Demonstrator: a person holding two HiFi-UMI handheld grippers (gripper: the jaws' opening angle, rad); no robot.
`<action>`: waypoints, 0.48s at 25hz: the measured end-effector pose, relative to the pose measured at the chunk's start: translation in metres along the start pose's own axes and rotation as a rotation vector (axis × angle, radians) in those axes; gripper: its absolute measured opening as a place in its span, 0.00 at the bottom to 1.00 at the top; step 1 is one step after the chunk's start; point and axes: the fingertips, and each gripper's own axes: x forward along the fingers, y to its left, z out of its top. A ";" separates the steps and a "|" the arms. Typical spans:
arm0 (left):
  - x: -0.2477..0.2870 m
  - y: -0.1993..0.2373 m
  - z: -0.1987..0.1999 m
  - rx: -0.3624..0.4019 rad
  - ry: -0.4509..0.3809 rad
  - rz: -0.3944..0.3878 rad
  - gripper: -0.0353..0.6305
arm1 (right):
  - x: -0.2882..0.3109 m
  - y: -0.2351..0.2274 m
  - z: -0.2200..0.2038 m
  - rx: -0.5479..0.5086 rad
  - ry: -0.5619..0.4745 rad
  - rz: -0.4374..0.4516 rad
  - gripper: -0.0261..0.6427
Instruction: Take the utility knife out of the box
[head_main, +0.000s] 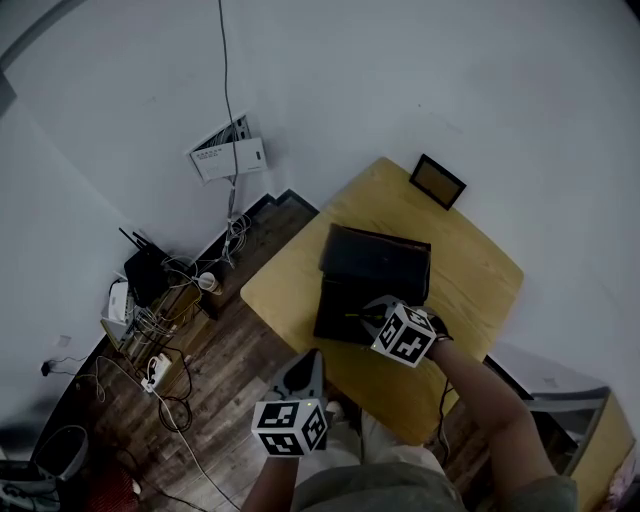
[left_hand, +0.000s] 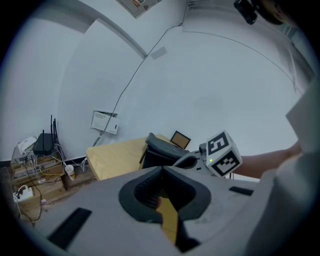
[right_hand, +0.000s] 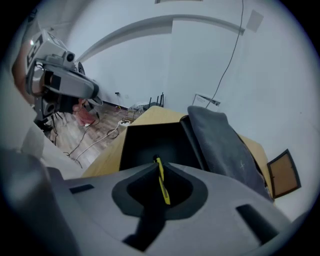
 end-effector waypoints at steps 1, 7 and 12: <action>0.001 0.001 -0.001 -0.002 0.002 0.002 0.06 | 0.005 0.002 -0.002 -0.010 0.020 0.026 0.04; 0.005 0.005 -0.003 -0.011 0.012 0.009 0.06 | 0.029 0.005 -0.014 -0.063 0.110 0.100 0.18; 0.006 0.004 -0.009 -0.018 0.020 0.009 0.06 | 0.041 0.005 -0.022 -0.095 0.141 0.101 0.18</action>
